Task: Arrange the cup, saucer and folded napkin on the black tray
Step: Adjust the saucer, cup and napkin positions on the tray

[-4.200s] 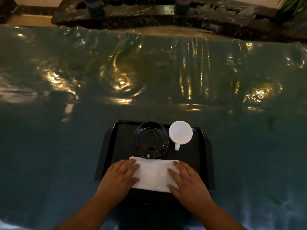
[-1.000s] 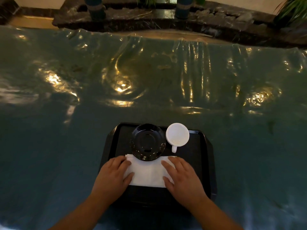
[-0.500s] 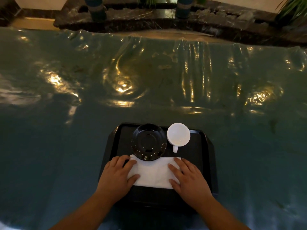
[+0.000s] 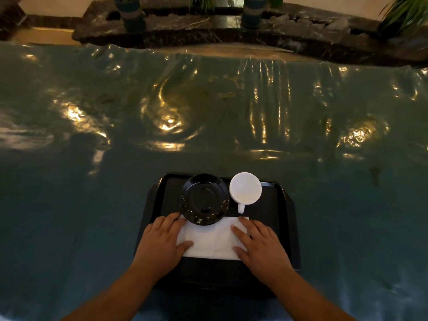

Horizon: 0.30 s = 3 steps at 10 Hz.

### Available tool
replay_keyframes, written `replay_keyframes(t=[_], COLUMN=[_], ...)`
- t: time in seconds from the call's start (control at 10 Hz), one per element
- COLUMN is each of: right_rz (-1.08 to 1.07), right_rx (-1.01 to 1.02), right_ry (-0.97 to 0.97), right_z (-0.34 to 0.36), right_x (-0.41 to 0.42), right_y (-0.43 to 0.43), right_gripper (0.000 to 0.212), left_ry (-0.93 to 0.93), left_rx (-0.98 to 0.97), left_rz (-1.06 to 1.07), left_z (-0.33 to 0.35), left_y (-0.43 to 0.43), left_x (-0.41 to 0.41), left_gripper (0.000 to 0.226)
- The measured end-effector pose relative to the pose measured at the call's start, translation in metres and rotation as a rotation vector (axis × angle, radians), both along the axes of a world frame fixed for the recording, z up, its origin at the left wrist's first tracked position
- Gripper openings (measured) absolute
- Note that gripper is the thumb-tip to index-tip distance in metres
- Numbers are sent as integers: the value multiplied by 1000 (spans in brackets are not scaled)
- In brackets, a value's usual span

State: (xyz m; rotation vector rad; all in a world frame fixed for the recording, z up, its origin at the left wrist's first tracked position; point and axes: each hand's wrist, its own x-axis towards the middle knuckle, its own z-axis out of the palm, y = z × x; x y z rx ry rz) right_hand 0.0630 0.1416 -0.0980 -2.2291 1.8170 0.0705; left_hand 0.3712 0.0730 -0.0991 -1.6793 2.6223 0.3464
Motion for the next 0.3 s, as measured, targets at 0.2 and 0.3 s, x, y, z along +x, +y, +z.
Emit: replay_keyframes(t=[0.2, 0.3], right_rz=[-54, -91], right_rx=[-22, -81], right_ry=[15, -45], right_z=[32, 61], right_x=[15, 22], right_y=[-11, -24], right_gripper=[57, 54], left_ry=[30, 118], left_rx=[-11, -64], left_rz=[20, 99], left_z=[20, 45], left_y=[-10, -22], left_x=[-2, -11], left_gripper=[56, 53])
